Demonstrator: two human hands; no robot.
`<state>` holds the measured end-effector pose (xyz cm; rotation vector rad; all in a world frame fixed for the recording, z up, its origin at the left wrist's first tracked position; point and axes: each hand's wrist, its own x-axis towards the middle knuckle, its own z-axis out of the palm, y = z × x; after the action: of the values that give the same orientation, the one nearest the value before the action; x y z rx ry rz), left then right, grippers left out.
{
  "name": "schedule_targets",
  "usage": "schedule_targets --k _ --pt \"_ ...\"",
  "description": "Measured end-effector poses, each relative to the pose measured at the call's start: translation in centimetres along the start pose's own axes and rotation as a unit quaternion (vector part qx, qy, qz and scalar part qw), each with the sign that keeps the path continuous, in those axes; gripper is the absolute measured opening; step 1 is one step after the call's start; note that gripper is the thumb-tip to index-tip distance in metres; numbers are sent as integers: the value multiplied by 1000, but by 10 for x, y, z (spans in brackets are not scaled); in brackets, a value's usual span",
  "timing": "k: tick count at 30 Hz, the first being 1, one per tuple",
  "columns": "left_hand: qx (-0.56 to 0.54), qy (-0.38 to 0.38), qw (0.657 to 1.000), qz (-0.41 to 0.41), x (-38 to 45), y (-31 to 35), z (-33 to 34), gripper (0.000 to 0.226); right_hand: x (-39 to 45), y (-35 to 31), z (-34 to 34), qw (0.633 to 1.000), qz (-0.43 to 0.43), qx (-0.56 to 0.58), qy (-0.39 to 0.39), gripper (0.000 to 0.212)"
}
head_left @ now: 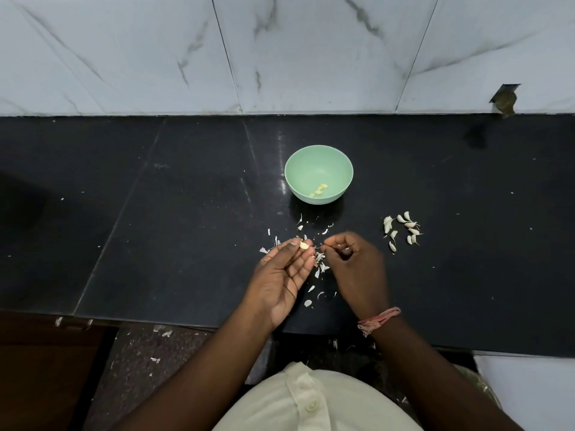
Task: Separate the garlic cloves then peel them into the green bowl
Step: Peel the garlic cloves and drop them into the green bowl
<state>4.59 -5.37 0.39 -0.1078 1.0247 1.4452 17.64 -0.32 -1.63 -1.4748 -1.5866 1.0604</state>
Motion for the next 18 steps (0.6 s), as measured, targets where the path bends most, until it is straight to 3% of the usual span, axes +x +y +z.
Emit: schedule_targets --k 8,14,18 --pt "8 3 1000 15 1 0 -1 8 -1 -3 0 997 -73 -19 0 28" --pt "-35 9 999 41 6 -3 -2 14 -6 -13 5 996 -89 14 -16 10" --pt "-26 0 997 71 6 -3 -1 18 -9 -12 6 996 -82 0 -24 9"
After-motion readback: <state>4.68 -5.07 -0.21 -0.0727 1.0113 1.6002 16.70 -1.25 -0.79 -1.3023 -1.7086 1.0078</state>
